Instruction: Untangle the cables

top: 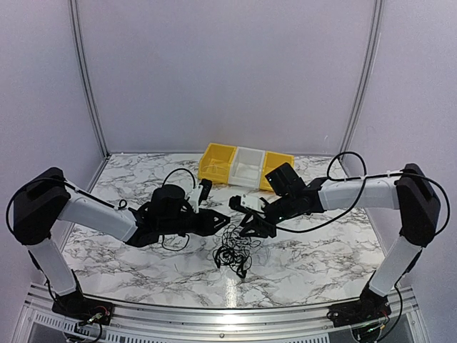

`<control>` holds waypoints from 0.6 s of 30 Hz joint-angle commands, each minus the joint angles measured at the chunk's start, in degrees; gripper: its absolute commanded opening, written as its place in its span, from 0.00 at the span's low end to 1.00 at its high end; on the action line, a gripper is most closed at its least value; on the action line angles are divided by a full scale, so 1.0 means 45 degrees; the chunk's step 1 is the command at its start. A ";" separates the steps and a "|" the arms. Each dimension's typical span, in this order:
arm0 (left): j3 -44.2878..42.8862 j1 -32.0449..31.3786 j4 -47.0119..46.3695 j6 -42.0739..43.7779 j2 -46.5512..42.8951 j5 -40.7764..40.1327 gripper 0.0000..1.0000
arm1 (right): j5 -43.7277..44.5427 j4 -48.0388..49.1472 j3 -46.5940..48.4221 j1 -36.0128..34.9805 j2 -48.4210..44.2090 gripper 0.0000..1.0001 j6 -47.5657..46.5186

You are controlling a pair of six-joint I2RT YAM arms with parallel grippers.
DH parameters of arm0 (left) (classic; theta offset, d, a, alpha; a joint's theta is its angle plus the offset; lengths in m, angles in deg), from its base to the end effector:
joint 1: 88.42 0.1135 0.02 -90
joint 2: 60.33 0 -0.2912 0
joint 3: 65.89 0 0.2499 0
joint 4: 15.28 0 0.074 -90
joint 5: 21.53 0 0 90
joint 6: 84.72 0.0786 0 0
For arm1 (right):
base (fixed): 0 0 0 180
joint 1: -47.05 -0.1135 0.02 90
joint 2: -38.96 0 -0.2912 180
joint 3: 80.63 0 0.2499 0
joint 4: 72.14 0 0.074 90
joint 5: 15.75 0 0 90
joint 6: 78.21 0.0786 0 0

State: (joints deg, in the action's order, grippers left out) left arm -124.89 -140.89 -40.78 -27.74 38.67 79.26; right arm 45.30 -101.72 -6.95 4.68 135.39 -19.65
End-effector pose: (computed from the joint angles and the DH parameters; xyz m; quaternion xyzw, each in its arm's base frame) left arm 0.2341 -0.3289 0.2026 0.1897 0.7662 -0.4683 0.3972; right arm 0.2480 0.2777 0.1932 -0.6148 0.6843 0.2653 0.2886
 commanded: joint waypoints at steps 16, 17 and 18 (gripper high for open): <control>-0.1640 0.0106 0.0601 0.0325 0.2500 0.1263 0.34 | -0.1030 0.0261 -0.0208 0.1681 0.0004 0.26 0.0250; -0.1565 0.0110 0.0614 0.0308 0.2488 0.1298 0.34 | -0.1177 0.0179 -0.0202 0.1693 -0.0001 0.25 0.0210; -0.1484 0.0099 0.0611 0.0289 0.2474 0.1315 0.34 | -0.1388 0.0091 -0.0201 0.1683 0.0013 0.23 0.0158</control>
State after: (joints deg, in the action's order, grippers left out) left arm -131.51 -140.73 -38.79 -26.16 49.18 83.65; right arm 43.05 -100.58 -8.50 12.27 135.39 -18.85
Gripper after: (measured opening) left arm 0.345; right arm 0.252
